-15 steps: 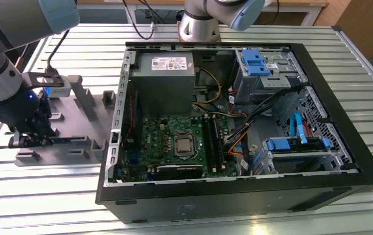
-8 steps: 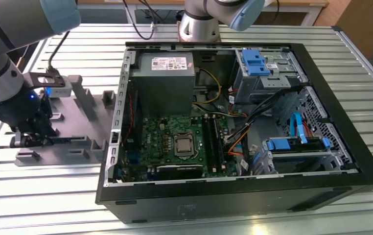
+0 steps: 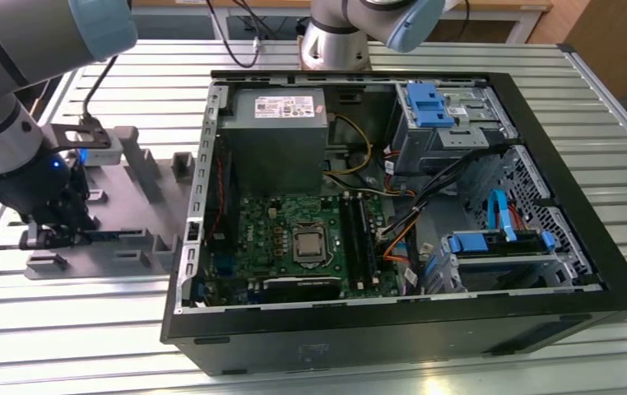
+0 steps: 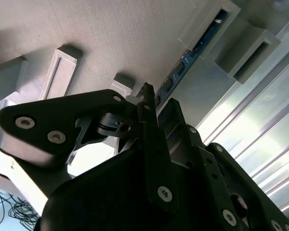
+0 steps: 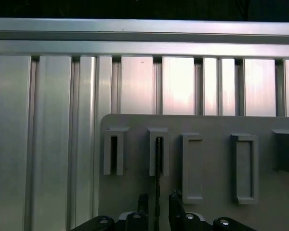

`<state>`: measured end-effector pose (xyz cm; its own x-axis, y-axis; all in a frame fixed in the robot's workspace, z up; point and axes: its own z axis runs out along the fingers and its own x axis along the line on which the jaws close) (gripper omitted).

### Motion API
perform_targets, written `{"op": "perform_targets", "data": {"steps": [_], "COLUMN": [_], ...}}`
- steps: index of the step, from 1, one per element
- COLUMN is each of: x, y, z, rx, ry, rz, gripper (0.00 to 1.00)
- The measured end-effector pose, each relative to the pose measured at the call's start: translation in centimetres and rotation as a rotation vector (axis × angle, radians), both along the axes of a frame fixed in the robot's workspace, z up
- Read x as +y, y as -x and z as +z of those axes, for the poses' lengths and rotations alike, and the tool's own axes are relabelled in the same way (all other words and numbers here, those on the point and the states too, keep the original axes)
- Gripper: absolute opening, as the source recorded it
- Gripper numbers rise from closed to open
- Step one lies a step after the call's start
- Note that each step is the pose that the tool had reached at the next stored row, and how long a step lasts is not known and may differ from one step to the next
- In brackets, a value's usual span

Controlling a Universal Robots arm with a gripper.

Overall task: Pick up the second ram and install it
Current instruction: 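Pick up the second ram and move it above second insertion slot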

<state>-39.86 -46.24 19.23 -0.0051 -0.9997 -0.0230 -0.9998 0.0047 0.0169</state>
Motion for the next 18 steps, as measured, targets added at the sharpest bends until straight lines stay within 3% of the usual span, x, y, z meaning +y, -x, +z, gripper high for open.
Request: {"op": "perform_targets", "data": {"steps": [3, 4, 18], "x": [0.0, 0.0, 0.0], "y": [-0.01, -0.01, -0.08], "z": [-0.08, -0.11, -0.43], "rx": [-0.0001, -0.0001, -0.0001], "ry": [-0.0001, -0.0001, -0.0001], "rz": [0.0, 0.0, 0.0], "gripper": [0.3, 0.23, 0.23]}}
